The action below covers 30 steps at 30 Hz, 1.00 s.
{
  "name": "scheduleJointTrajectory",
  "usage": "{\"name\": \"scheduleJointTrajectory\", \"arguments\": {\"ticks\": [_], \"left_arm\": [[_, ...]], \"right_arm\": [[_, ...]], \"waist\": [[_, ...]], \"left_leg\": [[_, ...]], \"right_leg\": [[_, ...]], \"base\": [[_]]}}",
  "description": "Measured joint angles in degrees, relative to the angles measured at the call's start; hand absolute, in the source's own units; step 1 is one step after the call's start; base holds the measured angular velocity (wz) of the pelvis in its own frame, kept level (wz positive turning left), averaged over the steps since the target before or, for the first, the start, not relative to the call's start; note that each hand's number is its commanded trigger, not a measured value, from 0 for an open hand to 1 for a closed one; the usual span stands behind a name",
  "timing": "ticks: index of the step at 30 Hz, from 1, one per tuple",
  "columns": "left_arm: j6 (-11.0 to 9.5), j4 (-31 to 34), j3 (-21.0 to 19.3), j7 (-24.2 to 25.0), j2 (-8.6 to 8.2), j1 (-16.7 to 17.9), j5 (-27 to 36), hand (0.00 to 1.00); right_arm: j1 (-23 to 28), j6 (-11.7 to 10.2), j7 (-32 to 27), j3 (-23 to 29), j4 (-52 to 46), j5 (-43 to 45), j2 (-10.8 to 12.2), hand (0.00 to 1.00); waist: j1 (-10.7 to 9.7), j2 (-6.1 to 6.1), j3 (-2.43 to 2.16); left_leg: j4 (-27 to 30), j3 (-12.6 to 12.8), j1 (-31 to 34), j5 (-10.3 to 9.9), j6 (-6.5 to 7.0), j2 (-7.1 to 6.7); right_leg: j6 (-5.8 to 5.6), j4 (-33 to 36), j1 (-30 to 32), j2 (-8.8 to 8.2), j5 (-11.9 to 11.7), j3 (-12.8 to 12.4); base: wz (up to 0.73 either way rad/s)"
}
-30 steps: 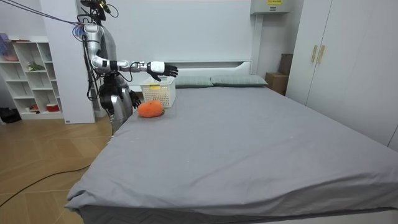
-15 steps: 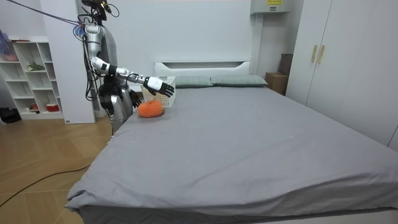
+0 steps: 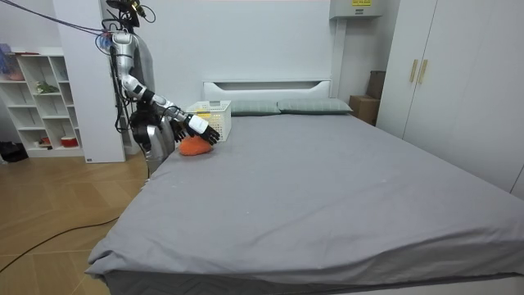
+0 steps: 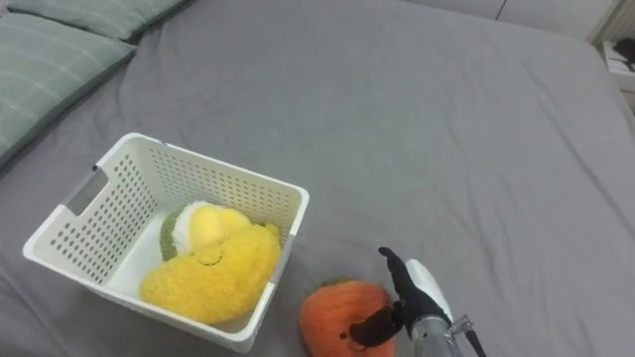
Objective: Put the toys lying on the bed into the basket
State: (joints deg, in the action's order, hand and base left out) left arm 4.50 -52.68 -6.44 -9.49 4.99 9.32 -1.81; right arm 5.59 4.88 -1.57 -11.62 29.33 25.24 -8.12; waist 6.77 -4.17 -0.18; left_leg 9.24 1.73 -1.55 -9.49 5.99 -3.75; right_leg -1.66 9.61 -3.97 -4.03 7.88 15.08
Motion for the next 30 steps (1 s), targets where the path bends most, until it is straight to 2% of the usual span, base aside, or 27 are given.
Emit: {"name": "scheduleJointTrajectory", "arguments": {"ticks": [3,4,5,6,7,16,30], "left_arm": [[-0.1,0.0,-0.1,-0.1,0.19,-0.1,0.0,0.0],[-0.1,0.0,0.0,0.0,0.14,-0.1,0.0,0.0],[-0.1,0.0,0.0,0.0,0.13,-0.1,0.0,0.0],[-0.2,0.0,0.0,0.0,0.14,-0.1,0.0,0.0],[-0.2,0.1,-0.1,0.0,0.14,-0.1,0.0,0.0],[-0.1,1.1,-0.2,0.0,0.07,-0.1,0.0,0.0],[-0.1,2.3,-0.1,0.0,0.0,0.2,0.0,0.0]], "right_arm": [[-1.0,-0.1,1.5,-0.8,3.4,0.0,0.2,0.0],[-1.3,0.0,2.2,-0.9,4.4,0.0,0.2,0.44],[-1.4,0.0,2.6,-0.9,4.7,0.0,0.2,0.62],[-1.7,-0.1,3.5,-1.1,5.8,0.0,0.3,0.97],[-1.9,-0.1,4.3,-1.2,6.9,0.0,0.6,1.0],[-4.8,-0.1,5.4,0.1,10.8,0.0,0.6,1.0],[-4.5,-0.5,5.8,-0.7,12.2,-0.3,1.2,1.0]], "waist": [[0.2,-0.46,0.03],[0.8,-0.61,0.08],[1.0,-0.68,0.12],[1.2,-0.9,0.18],[1.4,-1.07,0.21],[1.5,-1.3,0.28],[1.6,-1.22,0.33]], "left_leg": [[0.2,-0.2,0.0,0.0,-0.04,0.01],[0.2,-0.2,0.0,0.0,-0.04,0.0],[0.2,-0.2,0.0,0.0,-0.04,0.0],[0.3,-0.2,0.0,-0.1,-0.04,0.0],[0.4,-0.4,0.1,-0.1,-0.07,0.0],[1.1,-1.5,1.1,-0.5,-0.26,0.05],[1.0,-1.3,1.2,-0.7,-0.16,0.01]], "right_leg": [[0.0,0.1,-0.1,0.03,0.0,0.0],[0.0,0.1,-0.2,0.03,0.0,0.0],[0.0,0.1,-0.1,0.02,0.0,0.0],[0.0,0.1,-0.1,0.02,0.0,0.0],[0.0,0.0,-0.1,0.04,0.0,0.0],[0.01,-0.2,0.1,0.25,0.0,0.8],[0.0,-0.9,-0.1,0.24,0.0,0.8]], "base": [[0.03],[0.0],[0.0],[0.0],[0.0],[0.05],[0.0]]}}
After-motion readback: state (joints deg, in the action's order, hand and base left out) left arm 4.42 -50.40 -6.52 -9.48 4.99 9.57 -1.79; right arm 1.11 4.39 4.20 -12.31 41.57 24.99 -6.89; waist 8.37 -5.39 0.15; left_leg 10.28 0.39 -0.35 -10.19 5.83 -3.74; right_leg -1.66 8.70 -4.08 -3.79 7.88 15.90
